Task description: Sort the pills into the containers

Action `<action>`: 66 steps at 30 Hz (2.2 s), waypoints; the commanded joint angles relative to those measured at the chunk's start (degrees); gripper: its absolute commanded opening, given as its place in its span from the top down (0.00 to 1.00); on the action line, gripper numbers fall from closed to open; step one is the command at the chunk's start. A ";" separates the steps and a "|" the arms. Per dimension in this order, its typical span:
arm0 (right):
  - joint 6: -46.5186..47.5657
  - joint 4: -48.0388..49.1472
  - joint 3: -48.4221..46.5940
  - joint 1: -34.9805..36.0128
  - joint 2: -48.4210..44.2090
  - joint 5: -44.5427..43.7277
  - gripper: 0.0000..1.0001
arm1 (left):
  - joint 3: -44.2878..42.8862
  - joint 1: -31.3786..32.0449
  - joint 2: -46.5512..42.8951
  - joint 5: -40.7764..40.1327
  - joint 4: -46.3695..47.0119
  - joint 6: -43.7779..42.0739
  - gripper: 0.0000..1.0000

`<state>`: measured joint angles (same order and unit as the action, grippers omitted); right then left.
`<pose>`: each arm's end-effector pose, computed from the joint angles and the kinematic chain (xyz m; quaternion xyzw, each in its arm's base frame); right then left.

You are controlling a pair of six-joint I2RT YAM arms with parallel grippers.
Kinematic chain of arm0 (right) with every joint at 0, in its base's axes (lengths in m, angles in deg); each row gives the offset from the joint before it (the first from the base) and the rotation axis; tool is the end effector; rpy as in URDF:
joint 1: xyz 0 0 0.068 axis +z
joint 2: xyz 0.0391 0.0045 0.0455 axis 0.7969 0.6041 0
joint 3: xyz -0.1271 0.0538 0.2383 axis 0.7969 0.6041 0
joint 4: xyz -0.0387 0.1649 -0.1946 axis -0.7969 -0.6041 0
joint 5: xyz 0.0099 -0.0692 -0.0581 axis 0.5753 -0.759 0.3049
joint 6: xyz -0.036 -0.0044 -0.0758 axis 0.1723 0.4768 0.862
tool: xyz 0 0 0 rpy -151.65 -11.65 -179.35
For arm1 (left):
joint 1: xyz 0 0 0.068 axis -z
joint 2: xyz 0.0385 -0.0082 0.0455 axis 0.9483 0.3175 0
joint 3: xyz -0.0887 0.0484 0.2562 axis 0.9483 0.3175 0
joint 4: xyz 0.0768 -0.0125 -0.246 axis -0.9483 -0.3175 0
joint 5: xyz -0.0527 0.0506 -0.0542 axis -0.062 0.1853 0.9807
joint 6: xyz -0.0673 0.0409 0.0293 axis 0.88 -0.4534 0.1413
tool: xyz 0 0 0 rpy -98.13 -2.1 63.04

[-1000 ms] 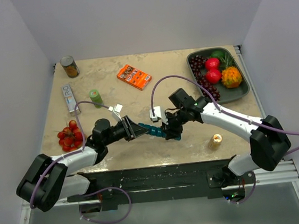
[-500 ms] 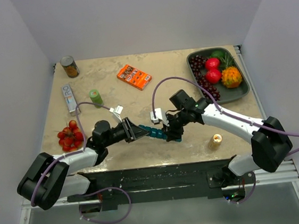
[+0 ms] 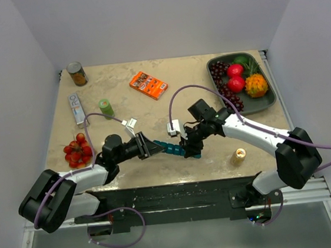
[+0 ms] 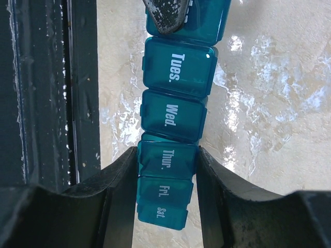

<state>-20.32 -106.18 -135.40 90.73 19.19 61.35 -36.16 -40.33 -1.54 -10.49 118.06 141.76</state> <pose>0.2026 0.2127 0.2069 -0.6387 0.6702 0.2969 0.2340 0.1935 -0.1640 0.1647 -0.0261 0.7702 -0.5864 0.2494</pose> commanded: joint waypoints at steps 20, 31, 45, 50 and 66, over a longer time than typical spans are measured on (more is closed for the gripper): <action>-1.80 -0.25 -2.88 -3.52 0.45 5.56 0.48 | 0.84 0.31 -2.20 -2.78 -2.01 -5.29 1.00; -4.08 1.60 -2.70 -4.31 1.06 4.60 0.48 | 0.92 0.22 -2.20 -3.22 -2.19 -5.02 1.00; -2.67 2.56 -2.70 1.30 4.31 -1.20 0.20 | 2.33 0.22 2.46 -2.87 4.84 -1.07 1.00; -4.08 4.41 -2.44 2.98 5.46 -4.80 0.20 | 2.24 0.22 2.64 -3.04 5.02 -0.89 1.00; -9.88 8.45 -2.44 -1.06 3.26 -8.31 0.54 | 2.24 0.22 3.78 -3.04 3.96 -2.39 1.00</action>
<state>-28.12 -101.70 -136.23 91.54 24.89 55.71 -34.00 -40.29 1.50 -14.51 118.35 140.49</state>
